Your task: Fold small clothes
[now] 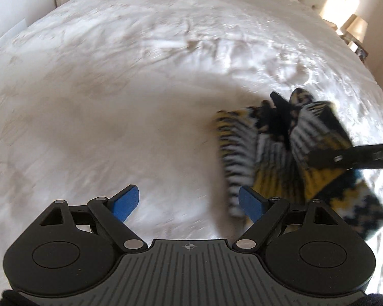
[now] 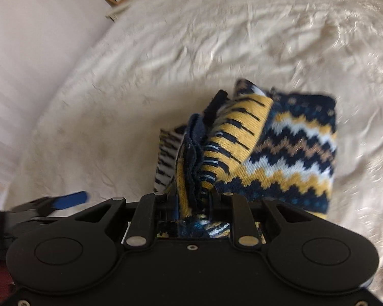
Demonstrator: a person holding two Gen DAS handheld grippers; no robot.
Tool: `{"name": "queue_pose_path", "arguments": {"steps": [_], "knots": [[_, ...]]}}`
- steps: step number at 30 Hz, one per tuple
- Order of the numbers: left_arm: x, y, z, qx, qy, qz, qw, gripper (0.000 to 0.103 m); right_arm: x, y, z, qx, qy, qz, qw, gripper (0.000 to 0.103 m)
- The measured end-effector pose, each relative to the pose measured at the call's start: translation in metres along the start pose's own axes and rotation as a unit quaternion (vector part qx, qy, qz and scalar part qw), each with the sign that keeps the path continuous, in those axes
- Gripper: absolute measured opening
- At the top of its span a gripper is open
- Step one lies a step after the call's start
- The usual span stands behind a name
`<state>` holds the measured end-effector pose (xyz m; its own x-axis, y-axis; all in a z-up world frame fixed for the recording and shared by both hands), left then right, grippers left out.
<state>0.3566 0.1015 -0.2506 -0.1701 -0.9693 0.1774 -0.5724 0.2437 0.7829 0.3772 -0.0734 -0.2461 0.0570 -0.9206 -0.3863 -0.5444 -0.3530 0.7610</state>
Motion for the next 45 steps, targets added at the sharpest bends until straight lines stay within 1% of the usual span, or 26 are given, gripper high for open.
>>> {"name": "queue_pose_path", "arguments": {"steps": [4, 7, 9, 11, 12, 13, 14, 16, 18, 21, 23, 25, 27, 28, 29, 30, 33, 35, 37, 39, 41, 42, 43, 45], "knots": [[-0.014, -0.001, 0.006, -0.008, 0.01, 0.004, 0.9999, 0.085, -0.003, -0.015, 0.006, -0.008, -0.001, 0.026, 1.0, 0.029], [-0.022, -0.001, 0.009, -0.011, 0.02, 0.008, 0.9997, 0.085, -0.014, -0.013, 0.004, -0.005, 0.032, 0.048, 0.998, 0.03], [-0.025, -0.001, 0.01, -0.014, 0.026, 0.011, 0.9995, 0.085, -0.023, -0.015, 0.004, -0.006, 0.051, 0.059, 0.997, 0.033], [-0.026, -0.002, 0.008, -0.014, 0.027, 0.012, 0.9995, 0.085, -0.03, -0.02, 0.004, 0.0, 0.06, 0.061, 0.996, 0.042], [-0.027, -0.003, 0.008, -0.014, 0.028, 0.012, 0.9994, 0.085, -0.034, -0.02, 0.007, 0.002, 0.064, 0.057, 0.996, 0.044], [-0.027, -0.003, 0.007, -0.013, 0.029, 0.013, 0.9994, 0.085, -0.038, -0.021, 0.009, 0.002, 0.069, 0.05, 0.996, 0.05], [-0.027, -0.003, 0.005, -0.013, 0.03, 0.014, 0.9994, 0.085, -0.044, -0.023, 0.01, 0.004, 0.073, 0.042, 0.996, 0.051], [-0.027, -0.002, 0.002, -0.012, 0.033, 0.015, 0.9993, 0.085, -0.053, -0.021, 0.013, 0.009, 0.079, 0.016, 0.997, 0.051], [-0.027, -0.002, -0.001, -0.01, 0.033, 0.015, 0.9993, 0.085, -0.059, -0.017, 0.014, 0.015, 0.083, 0.003, 0.996, 0.051], [-0.023, -0.001, -0.011, -0.006, 0.031, 0.022, 0.9993, 0.085, -0.057, -0.001, 0.014, 0.031, 0.062, -0.012, 0.998, 0.051], [-0.016, 0.001, -0.022, -0.001, 0.028, 0.03, 0.9992, 0.085, -0.05, 0.012, 0.011, 0.053, 0.048, -0.01, 0.997, 0.051], [-0.005, 0.004, -0.039, 0.015, 0.021, 0.045, 0.9987, 0.086, -0.042, 0.025, 0.007, 0.079, 0.036, -0.004, 0.996, 0.05], [0.009, 0.007, -0.057, 0.031, 0.012, 0.061, 0.9976, 0.086, -0.033, 0.03, 0.002, 0.096, 0.026, 0.009, 0.995, 0.047], [0.019, 0.007, -0.067, 0.038, 0.007, 0.072, 0.9966, 0.086, -0.028, 0.029, 0.0, 0.099, 0.022, 0.019, 0.995, 0.042], [0.029, 0.006, -0.076, 0.043, 0.0, 0.083, 0.9956, 0.086, -0.025, 0.028, -0.001, 0.1, 0.021, 0.028, 0.994, 0.032], [0.039, 0.004, -0.082, 0.045, -0.008, 0.092, 0.9947, 0.086, -0.02, 0.026, -0.001, 0.097, 0.02, 0.036, 0.994, 0.028], [0.071, -0.009, -0.094, 0.048, -0.046, 0.115, 0.9912, 0.086, -0.014, 0.022, 0.005, 0.087, 0.014, 0.04, 0.995, 0.028], [0.087, -0.025, -0.091, 0.034, -0.073, 0.124, 0.9889, 0.086, -0.017, 0.017, 0.011, 0.08, 0.016, 0.036, 0.996, 0.028], [0.094, -0.045, -0.083, 0.016, -0.099, 0.119, 0.9879, 0.086, -0.023, 0.007, 0.02, 0.064, 0.023, 0.03, 0.997, 0.028], [0.087, -0.068, -0.071, -0.012, -0.116, 0.085, 0.9895, 0.086, -0.032, -0.006, 0.03, 0.047, 0.034, 0.027, 0.998, 0.028], [0.069, -0.091, -0.058, -0.043, -0.118, 0.045, 0.991, 0.086, -0.04, -0.017, 0.037, 0.032, 0.043, 0.021, 0.998, 0.031], [0.06, -0.1, -0.051, -0.059, -0.113, 0.036, 0.9912, 0.086, -0.044, -0.02, 0.04, 0.029, 0.049, 0.017, 0.998, 0.032], [0.054, -0.106, -0.046, -0.069, -0.104, 0.035, 0.9916, 0.088, -0.046, -0.021, 0.041, 0.027, 0.05, 0.011, 0.998, 0.032], [0.044, -0.11, -0.04, -0.074, -0.077, 0.046, 0.9932, 0.091, -0.047, -0.019, 0.044, 0.024, 0.048, -0.001, 0.999, 0.033]]}}
Point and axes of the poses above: each gripper's, at about its wrist camera, not at the fingertips, and y roughly against the way its jaws point, x to its right, z to its underside, the point moved 8 cm from there along -y, roughly the way its jaws point, and after that the axes turned 8 degrees about x, right-handed, at the moved point
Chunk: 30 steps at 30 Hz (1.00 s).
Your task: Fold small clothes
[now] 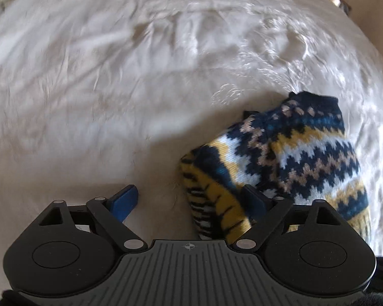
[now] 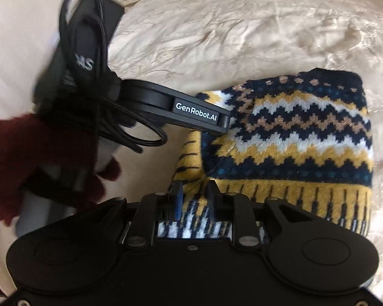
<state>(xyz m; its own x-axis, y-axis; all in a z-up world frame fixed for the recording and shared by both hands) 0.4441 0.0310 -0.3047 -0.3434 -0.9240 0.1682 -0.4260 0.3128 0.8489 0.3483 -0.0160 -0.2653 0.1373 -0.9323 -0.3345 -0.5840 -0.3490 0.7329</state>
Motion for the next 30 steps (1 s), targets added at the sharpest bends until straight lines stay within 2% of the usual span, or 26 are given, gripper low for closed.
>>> {"name": "queue_pose_path", "arguments": {"steps": [6, 7, 8, 9, 10, 13, 16, 19, 22, 25, 30], "knots": [[0.002, 0.002, 0.002, 0.009, 0.007, 0.023, 0.9997, 0.091, 0.017, 0.033, 0.005, 0.017, -0.021, -0.012, 1.0, 0.035], [0.001, 0.002, -0.001, 0.007, 0.019, 0.033, 0.9992, 0.091, 0.022, 0.042, 0.005, 0.024, -0.025, -0.008, 0.999, 0.039], [0.0, 0.001, -0.002, 0.005, 0.032, 0.043, 0.9985, 0.091, 0.027, 0.051, 0.006, 0.031, -0.028, -0.006, 0.999, 0.051], [0.0, 0.001, -0.001, 0.002, 0.046, 0.056, 0.9974, 0.092, 0.033, 0.062, 0.007, 0.039, -0.032, -0.003, 0.999, 0.057], [0.001, -0.001, 0.0, 0.0, 0.057, 0.066, 0.9962, 0.092, 0.04, 0.07, 0.009, 0.045, -0.036, 0.0, 0.998, 0.068], [0.005, -0.003, -0.001, 0.001, 0.054, 0.068, 0.9962, 0.093, 0.059, 0.093, 0.019, 0.057, -0.048, 0.015, 0.997, 0.071], [0.007, -0.008, -0.003, 0.0, 0.061, 0.076, 0.9952, 0.094, 0.083, 0.105, 0.036, 0.05, -0.076, 0.041, 0.995, 0.072], [0.006, -0.012, -0.005, -0.002, 0.073, 0.083, 0.9939, 0.095, 0.103, 0.108, 0.048, 0.039, -0.118, 0.056, 0.991, 0.076], [0.006, -0.015, -0.007, -0.005, 0.072, 0.089, 0.9934, 0.096, 0.118, 0.102, 0.058, 0.032, -0.153, 0.051, 0.986, 0.078], [0.007, -0.018, -0.007, -0.01, 0.07, 0.096, 0.9929, 0.1, 0.125, 0.088, 0.066, 0.014, -0.184, 0.028, 0.982, 0.085], [0.009, -0.027, -0.006, -0.018, 0.067, 0.107, 0.9919, 0.102, 0.125, 0.062, 0.076, -0.006, -0.21, -0.014, 0.978, 0.091]]}}
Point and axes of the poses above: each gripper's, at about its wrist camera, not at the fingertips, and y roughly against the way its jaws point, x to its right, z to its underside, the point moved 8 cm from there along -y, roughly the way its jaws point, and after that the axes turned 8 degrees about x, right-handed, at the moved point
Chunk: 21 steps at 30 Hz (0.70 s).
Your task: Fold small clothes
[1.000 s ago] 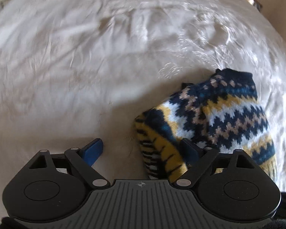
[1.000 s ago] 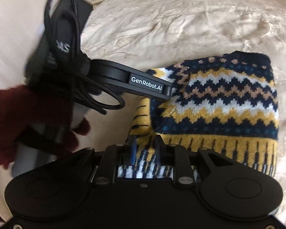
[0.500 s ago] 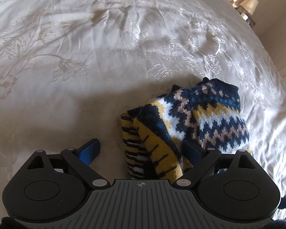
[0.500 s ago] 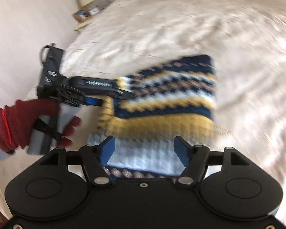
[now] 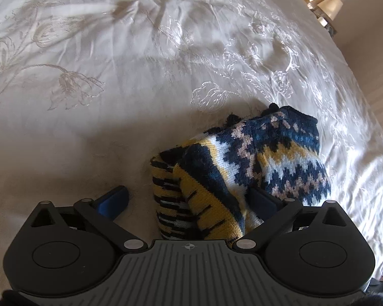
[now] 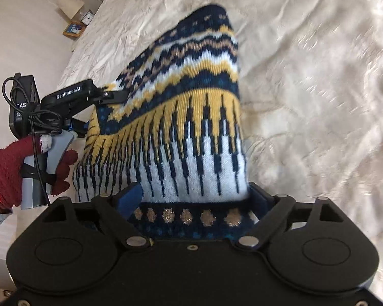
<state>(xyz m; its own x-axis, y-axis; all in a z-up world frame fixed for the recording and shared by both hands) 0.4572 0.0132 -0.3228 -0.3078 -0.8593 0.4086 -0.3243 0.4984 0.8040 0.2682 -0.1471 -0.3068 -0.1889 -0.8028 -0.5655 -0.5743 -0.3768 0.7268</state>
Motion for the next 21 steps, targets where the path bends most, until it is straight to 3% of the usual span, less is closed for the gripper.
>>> {"name": "queue_pose_path", "arguments": {"steps": [8, 17, 18, 19, 20, 21], "knots": [[0.004, -0.009, -0.005, 0.002, -0.009, 0.008, 0.9999, 0.102, -0.003, -0.017, -0.002, -0.008, -0.005, -0.025, 1.0, 0.103], [0.005, -0.009, -0.005, 0.007, 0.004, -0.007, 0.9999, 0.101, -0.005, -0.025, -0.003, -0.009, -0.019, -0.023, 1.0, 0.103], [0.006, -0.007, -0.005, 0.013, 0.004, -0.004, 0.9999, 0.088, -0.005, -0.026, -0.005, -0.009, -0.022, -0.022, 0.999, 0.103], [0.007, -0.004, -0.005, 0.022, 0.006, 0.011, 0.9997, 0.074, -0.007, -0.025, -0.005, -0.011, -0.024, -0.026, 0.999, 0.095], [0.01, -0.001, -0.004, 0.028, 0.014, 0.038, 0.9988, 0.039, -0.01, -0.026, -0.007, -0.011, -0.023, -0.028, 0.999, 0.071], [0.011, 0.001, -0.003, 0.029, 0.03, 0.051, 0.9978, 0.031, -0.012, -0.026, -0.008, -0.01, -0.018, -0.021, 1.0, 0.061]]}}
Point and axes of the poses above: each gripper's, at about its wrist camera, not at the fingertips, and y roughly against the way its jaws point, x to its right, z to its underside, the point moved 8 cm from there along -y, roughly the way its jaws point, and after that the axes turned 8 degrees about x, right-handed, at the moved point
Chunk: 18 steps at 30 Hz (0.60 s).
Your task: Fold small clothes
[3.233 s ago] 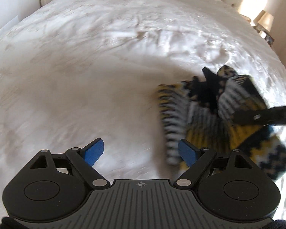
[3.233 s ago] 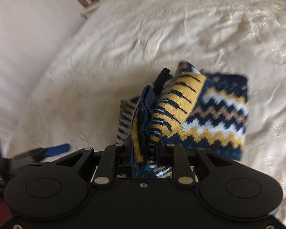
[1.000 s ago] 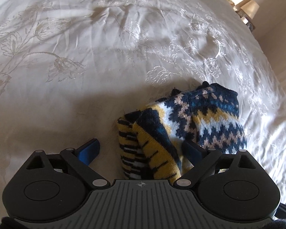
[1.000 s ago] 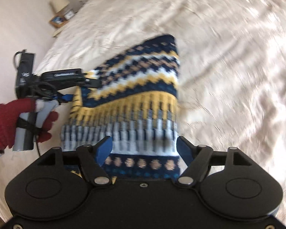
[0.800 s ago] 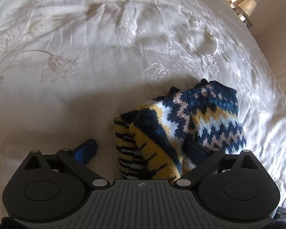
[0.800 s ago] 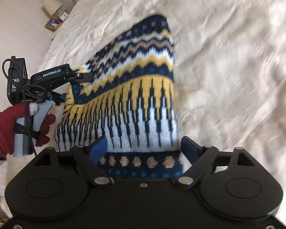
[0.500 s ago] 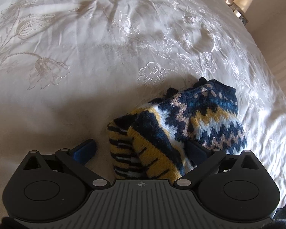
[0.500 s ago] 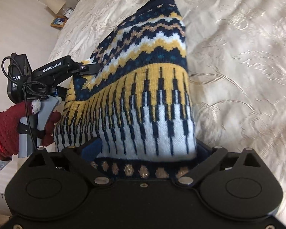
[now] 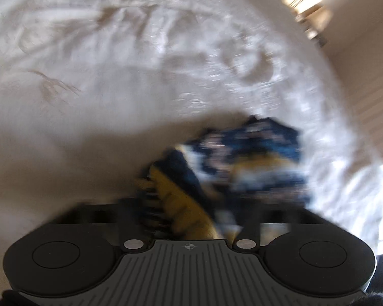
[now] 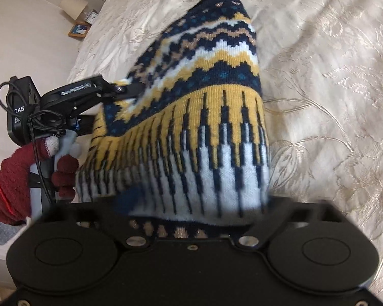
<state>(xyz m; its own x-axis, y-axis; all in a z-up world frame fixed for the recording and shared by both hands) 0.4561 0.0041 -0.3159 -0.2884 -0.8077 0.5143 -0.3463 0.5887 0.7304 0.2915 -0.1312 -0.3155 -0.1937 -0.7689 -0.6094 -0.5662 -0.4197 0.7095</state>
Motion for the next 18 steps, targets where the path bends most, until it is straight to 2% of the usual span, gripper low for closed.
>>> {"name": "queue_pose_path", "arguments": {"steps": [1, 2, 5, 8, 12, 18], "knots": [[0.001, 0.003, 0.001, 0.007, 0.007, -0.004, 0.9999, 0.029, -0.002, 0.002, 0.0, 0.0, 0.008, 0.014, 1.0, 0.048], [0.003, 0.005, 0.001, 0.014, -0.001, -0.008, 0.9999, 0.026, -0.005, 0.005, 0.0, 0.0, 0.016, 0.016, 1.0, 0.041], [0.015, 0.015, 0.004, 0.031, -0.034, -0.023, 0.9987, 0.022, -0.013, 0.019, -0.005, 0.01, 0.023, 0.02, 0.999, 0.034], [0.025, 0.029, 0.006, 0.044, -0.032, -0.024, 0.9982, 0.021, -0.025, 0.043, -0.008, 0.025, 0.036, 0.018, 0.999, 0.032], [0.047, 0.048, 0.016, 0.045, -0.043, -0.009, 0.9981, 0.02, -0.032, 0.07, 0.001, 0.02, 0.047, 0.017, 0.999, 0.032], [0.08, 0.075, 0.072, 0.024, -0.051, 0.01, 0.9984, 0.02, -0.012, 0.114, 0.044, 0.001, 0.042, 0.028, 0.999, 0.032]]}}
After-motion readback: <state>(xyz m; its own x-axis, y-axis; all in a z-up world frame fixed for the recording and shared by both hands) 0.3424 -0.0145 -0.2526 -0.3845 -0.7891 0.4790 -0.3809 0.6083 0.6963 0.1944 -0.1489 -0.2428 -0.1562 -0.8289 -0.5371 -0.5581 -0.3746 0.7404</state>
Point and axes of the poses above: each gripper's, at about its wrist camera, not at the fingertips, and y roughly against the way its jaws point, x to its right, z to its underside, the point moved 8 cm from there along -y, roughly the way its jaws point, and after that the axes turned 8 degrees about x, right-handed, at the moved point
